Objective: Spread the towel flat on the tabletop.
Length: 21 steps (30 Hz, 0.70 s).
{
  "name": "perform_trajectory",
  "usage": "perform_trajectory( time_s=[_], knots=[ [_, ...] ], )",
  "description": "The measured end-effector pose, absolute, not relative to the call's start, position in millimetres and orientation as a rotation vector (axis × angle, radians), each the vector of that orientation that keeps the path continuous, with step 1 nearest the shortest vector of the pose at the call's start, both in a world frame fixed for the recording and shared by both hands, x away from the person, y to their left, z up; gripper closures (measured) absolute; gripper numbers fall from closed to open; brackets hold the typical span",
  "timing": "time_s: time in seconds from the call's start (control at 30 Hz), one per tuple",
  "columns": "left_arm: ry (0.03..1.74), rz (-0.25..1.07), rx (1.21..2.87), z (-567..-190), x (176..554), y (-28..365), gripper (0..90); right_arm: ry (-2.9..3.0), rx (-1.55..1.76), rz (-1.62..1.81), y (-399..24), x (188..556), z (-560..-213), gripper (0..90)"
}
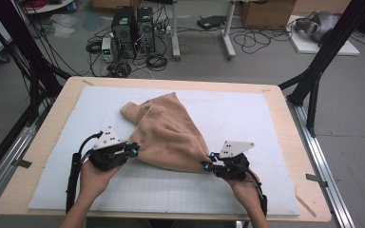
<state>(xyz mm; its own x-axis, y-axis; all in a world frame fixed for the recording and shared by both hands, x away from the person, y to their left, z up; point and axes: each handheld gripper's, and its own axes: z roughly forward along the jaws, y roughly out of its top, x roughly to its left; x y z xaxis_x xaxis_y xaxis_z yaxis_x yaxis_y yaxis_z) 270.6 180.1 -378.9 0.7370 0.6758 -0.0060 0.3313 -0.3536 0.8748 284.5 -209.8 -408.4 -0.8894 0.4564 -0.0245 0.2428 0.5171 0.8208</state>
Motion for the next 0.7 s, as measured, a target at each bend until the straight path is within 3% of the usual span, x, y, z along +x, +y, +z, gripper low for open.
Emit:
perform_trajectory(
  time_s=[0.57,0.7],
  knots=[
    [0.696,0.518,2.042,-398,158,201,81.6,2.606,0.42,1.279,-190,218,-401,72.8],
    [0.695,0.496,2.071,-401,148,205,80.8,2.639,0.409,1.265,-187,211,-404,67.6]
  ],
)
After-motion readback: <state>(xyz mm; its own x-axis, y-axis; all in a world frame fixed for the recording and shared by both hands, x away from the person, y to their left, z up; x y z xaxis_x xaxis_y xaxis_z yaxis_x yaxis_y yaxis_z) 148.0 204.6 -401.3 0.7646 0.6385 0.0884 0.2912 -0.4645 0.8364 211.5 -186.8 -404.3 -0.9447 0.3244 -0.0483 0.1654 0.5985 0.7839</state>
